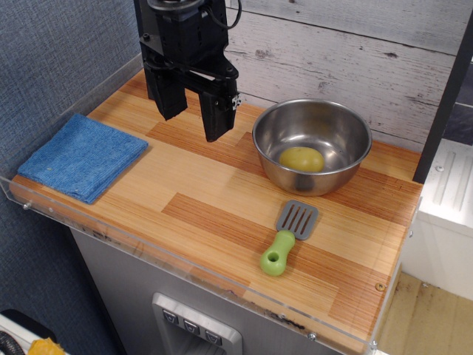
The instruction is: Place the napkin to the left of the spatula.
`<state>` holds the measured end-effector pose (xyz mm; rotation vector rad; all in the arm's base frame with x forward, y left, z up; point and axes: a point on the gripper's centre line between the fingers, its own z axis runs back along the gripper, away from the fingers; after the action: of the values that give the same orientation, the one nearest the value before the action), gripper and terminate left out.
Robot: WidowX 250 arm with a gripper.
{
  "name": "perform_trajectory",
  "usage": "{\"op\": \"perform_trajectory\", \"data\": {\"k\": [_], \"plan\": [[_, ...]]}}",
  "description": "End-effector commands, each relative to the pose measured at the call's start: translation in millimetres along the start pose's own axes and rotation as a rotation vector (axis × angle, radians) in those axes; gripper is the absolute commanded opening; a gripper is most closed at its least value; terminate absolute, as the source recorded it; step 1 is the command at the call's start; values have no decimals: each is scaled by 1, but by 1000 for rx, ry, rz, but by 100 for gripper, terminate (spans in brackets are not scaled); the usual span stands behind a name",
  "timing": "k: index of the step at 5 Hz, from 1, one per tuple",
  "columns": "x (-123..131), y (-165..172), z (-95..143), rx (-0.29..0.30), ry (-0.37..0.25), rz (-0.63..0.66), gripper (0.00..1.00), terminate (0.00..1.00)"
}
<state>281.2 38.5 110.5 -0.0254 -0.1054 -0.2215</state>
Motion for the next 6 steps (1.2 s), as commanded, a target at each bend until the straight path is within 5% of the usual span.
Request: {"op": "perform_trajectory", "data": {"k": [1, 2, 4, 6], "plan": [[0, 0, 0, 0, 0, 0, 100, 0], [-20, 44, -9, -51, -19, 106, 100, 0], [-48, 111, -31, -47, -20, 228, 100, 0], [-44, 124, -48, 52, 10, 78, 100, 0]]}}
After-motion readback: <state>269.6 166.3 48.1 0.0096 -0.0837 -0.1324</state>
